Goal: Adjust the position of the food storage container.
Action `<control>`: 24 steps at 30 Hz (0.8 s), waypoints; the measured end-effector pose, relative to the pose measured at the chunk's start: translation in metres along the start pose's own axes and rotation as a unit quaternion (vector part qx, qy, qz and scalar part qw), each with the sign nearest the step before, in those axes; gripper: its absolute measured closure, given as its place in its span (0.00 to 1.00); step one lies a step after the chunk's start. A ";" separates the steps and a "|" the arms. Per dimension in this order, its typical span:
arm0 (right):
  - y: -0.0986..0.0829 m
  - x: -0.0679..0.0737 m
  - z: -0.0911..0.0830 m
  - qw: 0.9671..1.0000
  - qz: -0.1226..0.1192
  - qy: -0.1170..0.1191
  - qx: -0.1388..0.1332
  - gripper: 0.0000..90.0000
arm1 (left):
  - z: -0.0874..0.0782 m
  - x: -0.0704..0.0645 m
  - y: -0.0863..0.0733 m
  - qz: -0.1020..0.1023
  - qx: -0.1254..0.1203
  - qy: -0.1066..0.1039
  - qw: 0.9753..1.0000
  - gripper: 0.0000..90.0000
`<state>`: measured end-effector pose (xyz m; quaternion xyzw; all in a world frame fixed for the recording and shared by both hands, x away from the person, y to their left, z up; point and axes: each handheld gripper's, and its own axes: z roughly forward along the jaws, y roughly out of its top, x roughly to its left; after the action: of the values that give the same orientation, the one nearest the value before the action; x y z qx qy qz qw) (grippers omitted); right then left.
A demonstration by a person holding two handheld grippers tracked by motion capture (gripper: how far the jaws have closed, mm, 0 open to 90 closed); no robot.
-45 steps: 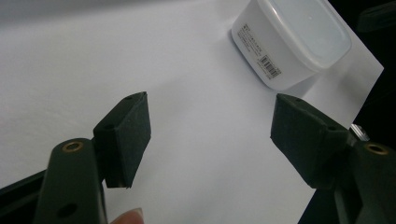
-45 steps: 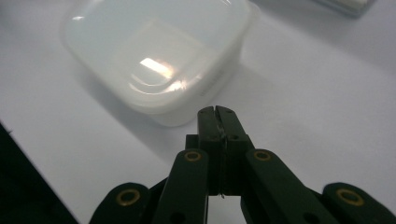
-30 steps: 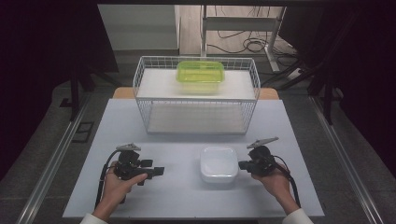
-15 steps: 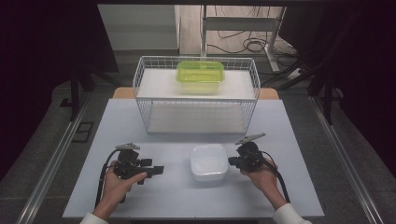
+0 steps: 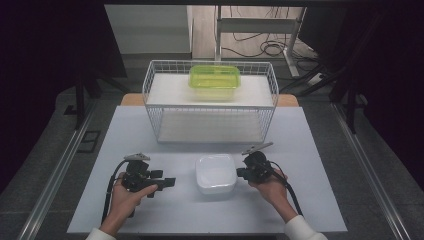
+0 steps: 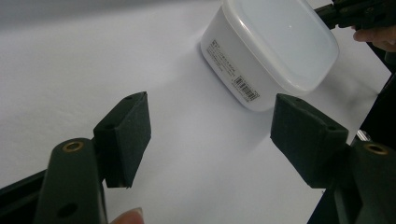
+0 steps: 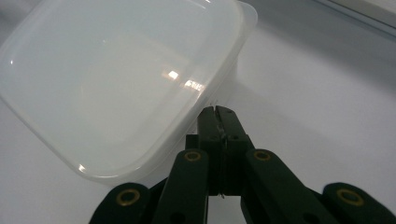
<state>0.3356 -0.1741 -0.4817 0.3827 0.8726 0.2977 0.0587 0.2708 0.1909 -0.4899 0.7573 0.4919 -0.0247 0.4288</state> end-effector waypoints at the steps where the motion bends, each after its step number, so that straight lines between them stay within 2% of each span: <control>1: 0.000 0.001 0.001 1.000 -0.003 0.002 0.001 0.99 | 0.000 0.000 0.000 0.001 0.000 0.000 1.000 0.31; 7: 0.001 0.009 0.003 1.000 -0.013 0.007 0.002 0.99 | 0.000 0.000 0.000 0.002 0.000 0.000 1.000 0.31; 16: 0.001 0.009 0.002 1.000 -0.011 0.012 -0.001 0.99 | -0.002 0.000 0.000 -0.001 -0.005 0.001 1.000 0.31; 20: 0.000 0.003 -0.009 1.000 0.004 0.008 -0.018 0.98 | -0.005 0.000 0.000 -0.005 -0.018 0.006 1.000 0.31; 24: -0.003 -0.002 -0.022 0.999 0.022 0.009 -0.040 0.89 | -0.008 0.000 0.001 -0.010 -0.031 0.009 0.999 0.31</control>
<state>0.3279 -0.1871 -0.4658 0.3961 0.8519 0.3374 0.0595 0.2681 0.1963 -0.4842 0.7389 0.5037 -0.0063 0.4475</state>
